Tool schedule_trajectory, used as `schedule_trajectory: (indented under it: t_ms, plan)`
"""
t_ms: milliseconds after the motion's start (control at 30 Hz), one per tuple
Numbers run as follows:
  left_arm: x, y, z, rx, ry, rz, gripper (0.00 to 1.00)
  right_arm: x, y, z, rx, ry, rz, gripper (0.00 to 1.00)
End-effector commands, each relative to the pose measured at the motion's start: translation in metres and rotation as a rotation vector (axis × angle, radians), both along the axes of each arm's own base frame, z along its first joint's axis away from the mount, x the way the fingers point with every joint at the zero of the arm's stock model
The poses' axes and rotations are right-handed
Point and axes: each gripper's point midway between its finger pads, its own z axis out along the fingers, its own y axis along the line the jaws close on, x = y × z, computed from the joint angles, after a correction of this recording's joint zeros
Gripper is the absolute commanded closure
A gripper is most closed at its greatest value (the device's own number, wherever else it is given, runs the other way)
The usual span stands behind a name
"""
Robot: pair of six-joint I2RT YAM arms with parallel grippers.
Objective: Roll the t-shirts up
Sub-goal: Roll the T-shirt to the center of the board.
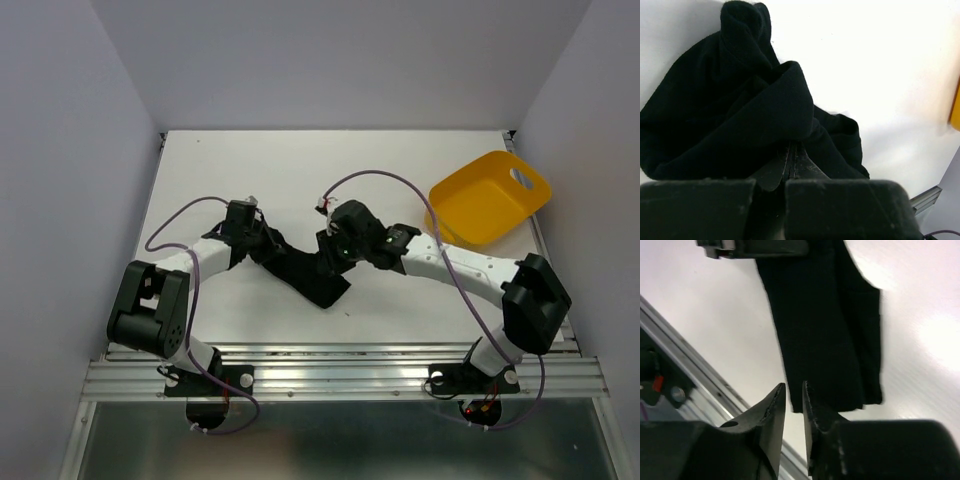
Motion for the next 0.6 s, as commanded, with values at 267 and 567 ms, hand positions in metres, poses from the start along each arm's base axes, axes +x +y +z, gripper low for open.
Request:
schedule_trajectory:
  t_ms: [267, 567]
  plan:
    - [0.02, 0.001, 0.015, 0.056, -0.039, -0.007, 1.0, -0.004, -0.002, -0.085, -0.12, 0.085, -0.123, 0.99]
    - [0.043, 0.001, 0.0, 0.107, -0.031, -0.006, 1.0, -0.017, -0.047, -0.137, -0.243, 0.132, -0.267, 0.99]
